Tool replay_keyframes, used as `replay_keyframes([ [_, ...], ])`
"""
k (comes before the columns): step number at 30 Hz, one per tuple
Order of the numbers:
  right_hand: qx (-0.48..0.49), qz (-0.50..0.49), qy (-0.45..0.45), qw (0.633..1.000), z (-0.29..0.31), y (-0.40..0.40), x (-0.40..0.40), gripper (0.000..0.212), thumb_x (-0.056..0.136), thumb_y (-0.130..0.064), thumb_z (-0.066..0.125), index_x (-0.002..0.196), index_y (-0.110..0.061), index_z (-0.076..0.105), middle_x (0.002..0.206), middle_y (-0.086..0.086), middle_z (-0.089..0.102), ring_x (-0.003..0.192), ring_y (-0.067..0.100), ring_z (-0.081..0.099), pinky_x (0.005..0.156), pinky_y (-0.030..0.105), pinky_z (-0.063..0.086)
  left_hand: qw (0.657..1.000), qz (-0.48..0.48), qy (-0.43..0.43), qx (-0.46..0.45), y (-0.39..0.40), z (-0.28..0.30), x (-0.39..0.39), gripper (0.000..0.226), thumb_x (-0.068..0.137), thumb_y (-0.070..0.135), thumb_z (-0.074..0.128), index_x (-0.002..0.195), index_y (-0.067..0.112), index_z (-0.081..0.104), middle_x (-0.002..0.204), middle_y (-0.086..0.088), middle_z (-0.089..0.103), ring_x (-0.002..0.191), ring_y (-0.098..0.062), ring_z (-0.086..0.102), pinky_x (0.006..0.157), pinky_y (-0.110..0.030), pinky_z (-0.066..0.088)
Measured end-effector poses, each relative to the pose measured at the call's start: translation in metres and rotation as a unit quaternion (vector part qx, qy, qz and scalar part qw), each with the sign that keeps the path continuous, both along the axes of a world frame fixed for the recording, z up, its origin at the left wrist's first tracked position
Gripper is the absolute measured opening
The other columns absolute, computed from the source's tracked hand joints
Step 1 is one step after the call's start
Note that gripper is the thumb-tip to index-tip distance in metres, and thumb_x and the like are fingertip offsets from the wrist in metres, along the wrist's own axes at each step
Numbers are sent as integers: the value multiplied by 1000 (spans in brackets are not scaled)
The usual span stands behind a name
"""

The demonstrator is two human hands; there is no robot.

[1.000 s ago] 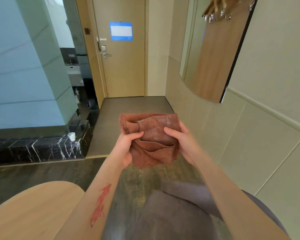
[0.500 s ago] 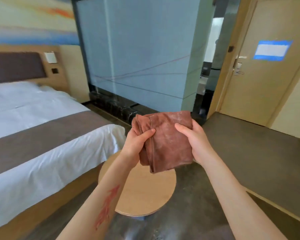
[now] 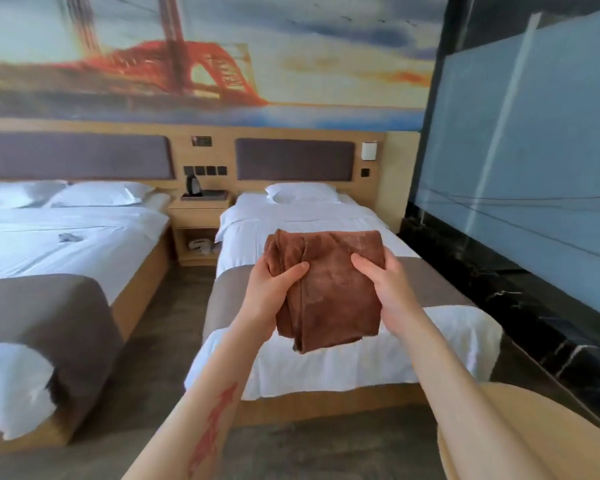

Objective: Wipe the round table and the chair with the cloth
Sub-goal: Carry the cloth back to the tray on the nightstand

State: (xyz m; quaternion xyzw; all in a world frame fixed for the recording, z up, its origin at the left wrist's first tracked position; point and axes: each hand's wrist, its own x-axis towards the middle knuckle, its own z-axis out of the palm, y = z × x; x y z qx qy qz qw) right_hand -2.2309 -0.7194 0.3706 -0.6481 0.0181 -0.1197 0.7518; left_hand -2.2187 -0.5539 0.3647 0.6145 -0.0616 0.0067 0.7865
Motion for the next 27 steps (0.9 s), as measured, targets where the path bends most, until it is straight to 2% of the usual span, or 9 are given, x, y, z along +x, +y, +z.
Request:
replay_keyframes([
  [2, -2, 42, 4, 999, -3, 65, 41, 26, 87, -22, 62, 110, -28, 53, 105, -2, 63, 95, 18, 62, 77, 34, 53, 998, 58, 11, 15, 66, 2, 26, 43, 77, 17, 74, 117, 18, 59, 113, -6, 68, 103, -24, 65, 92, -42, 53],
  [3, -4, 63, 6, 998, -2, 96, 59, 25, 87, -23, 61, 110, -29, 52, 106, -2, 63, 96, 18, 62, 79, 35, 53, 997, 79, 12, 16, 96, 3, 38, 43, 77, 15, 73, 117, 16, 59, 114, -8, 68, 103, -25, 65, 92, -43, 53],
  [7, -19, 124, -4, 992, 0, 197, 120, 19, 89, -24, 59, 106, -30, 52, 102, -5, 61, 91, 14, 61, 71, 29, 52, 990, 136, 20, 10, 195, 5, 80, 17, 83, 10, 68, 96, 20, 63, 102, -7, 70, 92, -21, 68, 79, -34, 56],
  [9, -38, 146, -11, 989, -1, 238, 148, 18, 90, -27, 57, 106, -32, 49, 99, -9, 59, 90, 10, 59, 69, 25, 50, 986, 165, 20, 6, 233, 4, 98, 19, 83, 12, 68, 100, 18, 63, 102, -5, 70, 93, -22, 67, 80, -35, 56],
  [12, -66, 164, -14, 984, -8, 291, 192, 24, 90, -31, 57, 112, -32, 48, 106, -7, 58, 99, 16, 58, 85, 34, 51, 979, 201, 27, -13, 281, -1, 127, 29, 83, 12, 67, 112, 11, 61, 106, -9, 69, 96, -24, 67, 83, -37, 56],
  [15, -78, 186, -1, 979, -17, 339, 240, 33, 90, -32, 56, 121, -29, 48, 117, -2, 56, 108, 21, 56, 97, 42, 47, 971, 236, 38, -24, 324, -12, 166, 26, 82, 11, 68, 107, 12, 63, 104, -10, 70, 93, -24, 68, 81, -36, 56],
  [21, -92, 187, -8, 978, -30, 425, 371, 49, 89, -35, 58, 134, -23, 43, 128, 1, 54, 113, 22, 54, 103, 45, 44, 963, 264, 33, -38, 404, -27, 292, 32, 80, 11, 70, 112, 10, 63, 104, -9, 70, 94, -23, 67, 76, -34, 55],
  [25, -69, 177, -8, 982, -22, 473, 464, 48, 89, -34, 57, 134, -25, 42, 121, -4, 52, 108, 19, 53, 96, 38, 44, 965, 256, 25, -43, 451, -15, 386, 21, 81, 11, 70, 100, 18, 64, 98, -5, 70, 88, -20, 67, 73, -32, 55],
  [27, -61, 168, -5, 984, -18, 494, 505, 47, 89, -34, 57, 133, -26, 42, 120, -5, 52, 107, 19, 53, 95, 38, 44, 966, 254, 25, -39, 472, -7, 428, 25, 81, 12, 70, 105, 15, 63, 100, -7, 69, 90, -21, 67, 75, -33, 56],
])
